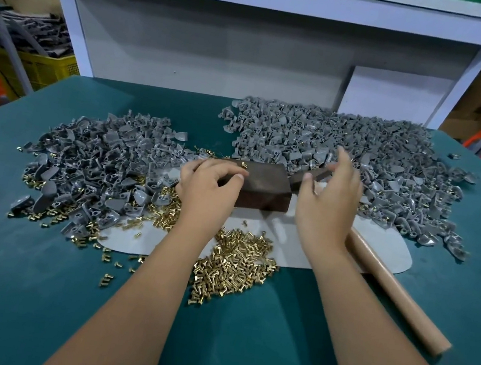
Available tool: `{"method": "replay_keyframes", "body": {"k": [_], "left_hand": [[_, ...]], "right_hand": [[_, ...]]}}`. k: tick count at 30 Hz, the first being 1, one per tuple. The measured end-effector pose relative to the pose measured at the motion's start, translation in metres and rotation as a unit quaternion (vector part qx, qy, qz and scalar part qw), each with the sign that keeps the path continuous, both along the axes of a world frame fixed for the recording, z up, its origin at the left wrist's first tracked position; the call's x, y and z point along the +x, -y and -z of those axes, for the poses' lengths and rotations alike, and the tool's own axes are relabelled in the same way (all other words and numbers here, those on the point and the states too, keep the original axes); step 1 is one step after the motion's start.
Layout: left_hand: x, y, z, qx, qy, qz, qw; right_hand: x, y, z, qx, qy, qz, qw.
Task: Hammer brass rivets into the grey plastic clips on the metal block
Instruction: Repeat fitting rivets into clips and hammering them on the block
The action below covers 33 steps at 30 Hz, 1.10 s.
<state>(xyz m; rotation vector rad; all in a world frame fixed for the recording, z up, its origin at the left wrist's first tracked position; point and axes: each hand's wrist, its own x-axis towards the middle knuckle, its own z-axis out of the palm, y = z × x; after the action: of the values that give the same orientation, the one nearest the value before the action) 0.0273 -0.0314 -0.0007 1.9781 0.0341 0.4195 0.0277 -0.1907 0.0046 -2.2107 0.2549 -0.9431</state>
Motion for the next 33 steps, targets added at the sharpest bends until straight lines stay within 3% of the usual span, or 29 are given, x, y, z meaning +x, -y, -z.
{"method": "replay_keyframes", "body": {"k": [4,8,11,14,18,24,29,33], "left_hand": [[-0.002,-0.006,-0.006,-0.012,-0.002,0.018,1.000],[-0.002,-0.043,-0.013,-0.035,0.003,-0.094,0.995],[-0.003,-0.062,-0.012,0.101,-0.051,-0.139,0.984],[-0.005,-0.060,-0.005,0.258,-0.118,-0.118,0.952],[-0.005,-0.060,-0.004,0.263,-0.086,-0.146,0.950],[-0.006,-0.059,-0.005,0.241,-0.053,-0.162,0.955],[-0.004,-0.062,-0.004,0.236,-0.028,-0.179,0.955],[-0.003,-0.061,-0.002,0.233,-0.013,-0.181,0.955]], "right_hand": [[-0.014,-0.021,0.000,-0.063,0.025,-0.093,0.993],[-0.030,-0.041,-0.003,-0.123,0.083,-0.205,0.967],[-0.038,-0.057,-0.001,-0.172,0.049,-0.288,0.941],[-0.041,-0.069,0.005,-0.238,-0.073,-0.350,0.903],[-0.038,-0.071,0.009,-0.344,-0.133,-0.346,0.862],[-0.042,-0.068,0.003,-0.294,-0.122,-0.362,0.876],[-0.050,-0.083,0.007,-0.380,-0.138,-0.388,0.828],[-0.051,-0.085,0.002,-0.340,-0.125,-0.394,0.845]]}}
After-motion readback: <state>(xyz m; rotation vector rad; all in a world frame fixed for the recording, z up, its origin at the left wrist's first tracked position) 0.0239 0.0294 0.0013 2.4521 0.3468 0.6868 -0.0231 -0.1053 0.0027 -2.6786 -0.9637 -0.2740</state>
